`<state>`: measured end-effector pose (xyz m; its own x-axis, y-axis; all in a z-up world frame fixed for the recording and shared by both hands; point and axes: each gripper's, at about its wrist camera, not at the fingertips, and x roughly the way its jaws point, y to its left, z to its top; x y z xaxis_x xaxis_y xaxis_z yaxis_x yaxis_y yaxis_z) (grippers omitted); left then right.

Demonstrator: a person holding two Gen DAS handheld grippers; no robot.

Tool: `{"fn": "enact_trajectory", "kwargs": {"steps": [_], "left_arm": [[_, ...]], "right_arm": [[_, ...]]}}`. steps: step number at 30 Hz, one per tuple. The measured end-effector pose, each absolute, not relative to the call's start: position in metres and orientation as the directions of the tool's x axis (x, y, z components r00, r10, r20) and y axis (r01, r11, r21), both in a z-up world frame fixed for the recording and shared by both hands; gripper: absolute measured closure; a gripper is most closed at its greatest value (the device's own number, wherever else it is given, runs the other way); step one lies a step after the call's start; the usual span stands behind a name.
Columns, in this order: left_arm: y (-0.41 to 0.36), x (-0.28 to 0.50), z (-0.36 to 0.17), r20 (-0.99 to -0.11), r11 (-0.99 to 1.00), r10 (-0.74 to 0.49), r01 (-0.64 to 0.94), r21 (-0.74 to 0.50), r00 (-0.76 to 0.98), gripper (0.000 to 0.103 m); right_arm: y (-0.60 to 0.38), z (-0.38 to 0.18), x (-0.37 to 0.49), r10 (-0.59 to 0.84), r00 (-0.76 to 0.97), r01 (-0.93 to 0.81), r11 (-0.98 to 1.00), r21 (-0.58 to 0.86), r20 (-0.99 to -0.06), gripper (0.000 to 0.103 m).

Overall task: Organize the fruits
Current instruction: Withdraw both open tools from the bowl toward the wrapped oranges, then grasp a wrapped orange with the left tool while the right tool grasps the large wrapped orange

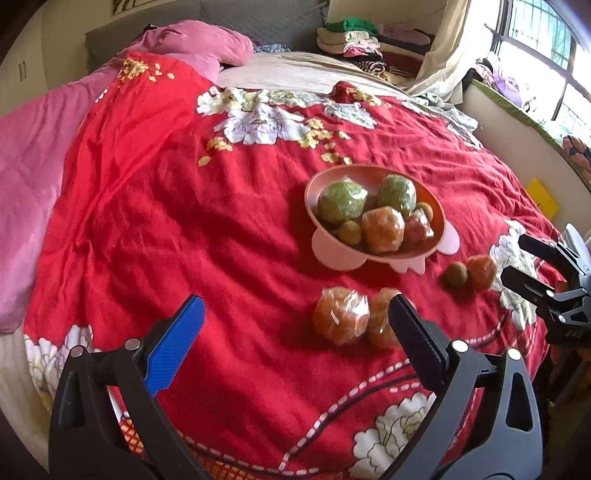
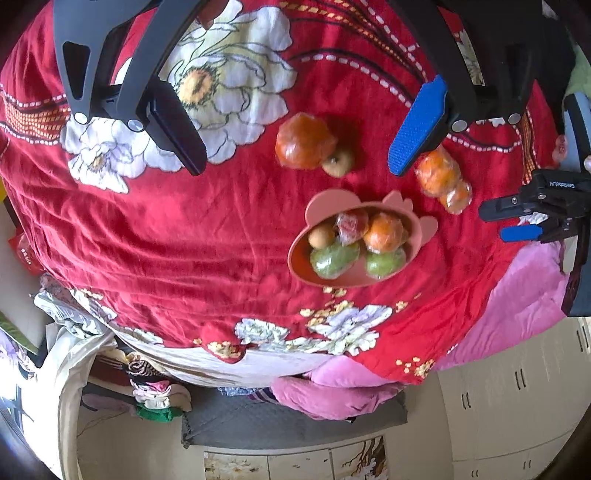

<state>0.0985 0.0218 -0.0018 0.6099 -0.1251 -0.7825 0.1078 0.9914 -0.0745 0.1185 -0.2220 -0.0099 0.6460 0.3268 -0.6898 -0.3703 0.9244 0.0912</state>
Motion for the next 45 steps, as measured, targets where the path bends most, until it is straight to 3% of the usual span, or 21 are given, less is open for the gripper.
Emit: {"fn": "enact_trajectory", "kwargs": {"steps": [19, 31, 36, 40, 45], "left_arm": [[0.012, 0.084, -0.025, -0.823, 0.989, -0.091, 0.147, -0.01, 0.56, 0.01], [0.007, 0.081, -0.031, -0.83, 0.985, -0.094, 0.172, 0.003, 0.55, 0.02], [0.006, 0.085, -0.033, -0.831, 0.984, -0.097, 0.177, 0.002, 0.548, 0.029], [0.001, 0.093, -0.037, -0.83, 0.98, -0.111, 0.2, 0.001, 0.546, 0.046], [-0.004, 0.1, -0.038, -0.82, 0.974, -0.139, 0.224, -0.013, 0.555, 0.051]], "right_arm": [[-0.219, -0.026, 0.106, 0.314, 0.611, -0.385, 0.92, 0.074, -0.727, 0.004], [-0.224, -0.032, 0.104, 0.303, 0.612, -0.38, 0.923, 0.064, -0.731, 0.004], [-0.224, -0.035, 0.106, 0.296, 0.613, -0.376, 0.925, 0.059, -0.733, 0.005], [-0.224, -0.036, 0.108, 0.296, 0.614, -0.377, 0.925, 0.058, -0.732, 0.006], [-0.223, -0.039, 0.112, 0.29, 0.615, -0.377, 0.925, 0.049, -0.733, 0.008]]}}
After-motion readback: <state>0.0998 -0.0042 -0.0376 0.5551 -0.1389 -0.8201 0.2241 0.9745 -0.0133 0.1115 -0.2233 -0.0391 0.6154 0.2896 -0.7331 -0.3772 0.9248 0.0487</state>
